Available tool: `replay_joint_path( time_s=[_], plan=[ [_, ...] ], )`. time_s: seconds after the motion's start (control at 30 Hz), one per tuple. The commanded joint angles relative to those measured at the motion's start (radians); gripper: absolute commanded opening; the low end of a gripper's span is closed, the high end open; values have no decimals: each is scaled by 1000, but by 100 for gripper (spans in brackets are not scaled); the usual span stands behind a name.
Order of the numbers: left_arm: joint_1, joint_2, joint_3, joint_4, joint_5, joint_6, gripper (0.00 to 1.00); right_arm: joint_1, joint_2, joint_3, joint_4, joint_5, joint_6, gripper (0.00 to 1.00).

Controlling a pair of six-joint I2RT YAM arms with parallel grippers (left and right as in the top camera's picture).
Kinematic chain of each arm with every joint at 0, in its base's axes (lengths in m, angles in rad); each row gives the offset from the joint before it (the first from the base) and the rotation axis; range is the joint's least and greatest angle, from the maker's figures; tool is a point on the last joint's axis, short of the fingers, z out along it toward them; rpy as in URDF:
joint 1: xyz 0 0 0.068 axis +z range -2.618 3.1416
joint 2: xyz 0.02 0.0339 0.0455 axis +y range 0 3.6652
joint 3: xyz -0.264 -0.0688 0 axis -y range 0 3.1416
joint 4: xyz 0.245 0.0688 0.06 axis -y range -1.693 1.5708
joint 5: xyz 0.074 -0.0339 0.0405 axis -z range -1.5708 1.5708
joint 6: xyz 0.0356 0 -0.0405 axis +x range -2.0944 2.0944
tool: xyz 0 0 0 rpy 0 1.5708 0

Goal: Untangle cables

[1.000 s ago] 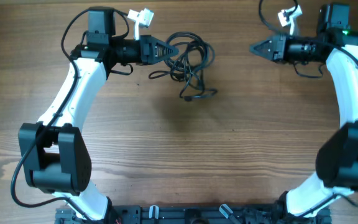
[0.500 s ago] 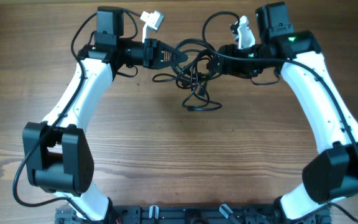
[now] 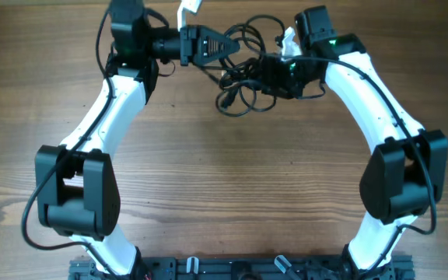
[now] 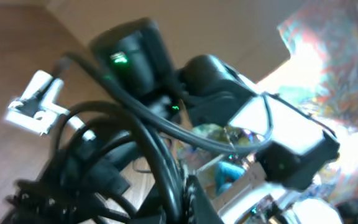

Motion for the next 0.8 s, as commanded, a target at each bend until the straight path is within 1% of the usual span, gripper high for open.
replay_joint_path(
  time_s=[0.0, 0.07, 0.13, 0.27, 0.33, 0.37, 0.43, 0.53, 0.6, 0.7, 0.77],
  plan=[
    [26, -52, 53, 332, 76, -435, 4, -59, 94, -32, -17, 167, 5, 45],
    [47, -52, 53, 465, 76, -542, 4, -89, 99, -32, -12, 140, -5, 44],
    [74, -52, 53, 475, 83, -572, 4, -127, 99, -32, -2, 102, -23, 43],
    [137, -42, 51, 457, 83, -571, 4, -240, 98, -32, 29, -68, -87, 34],
    [159, -38, 43, 455, 83, -571, 4, -293, 98, -32, 26, -115, -118, 28],
    [167, -38, 37, 455, 83, -571, 4, -317, 98, -32, 21, -133, -132, 27],
    [173, -38, 27, 455, 83, -571, 4, -365, 98, -32, 17, -201, -172, 21],
    [174, -37, 6, 455, 83, -571, 4, -436, 98, -32, 16, -332, -244, 8],
    [174, -37, -7, 455, 83, -571, 4, -455, 98, -32, 15, -360, -250, 5],
    [170, -37, -45, 455, 82, -570, 4, -475, 98, -32, 17, -414, -276, 5],
    [156, -37, -79, 456, 83, -570, 4, -471, 97, -32, 14, -468, -341, 7]
  ],
)
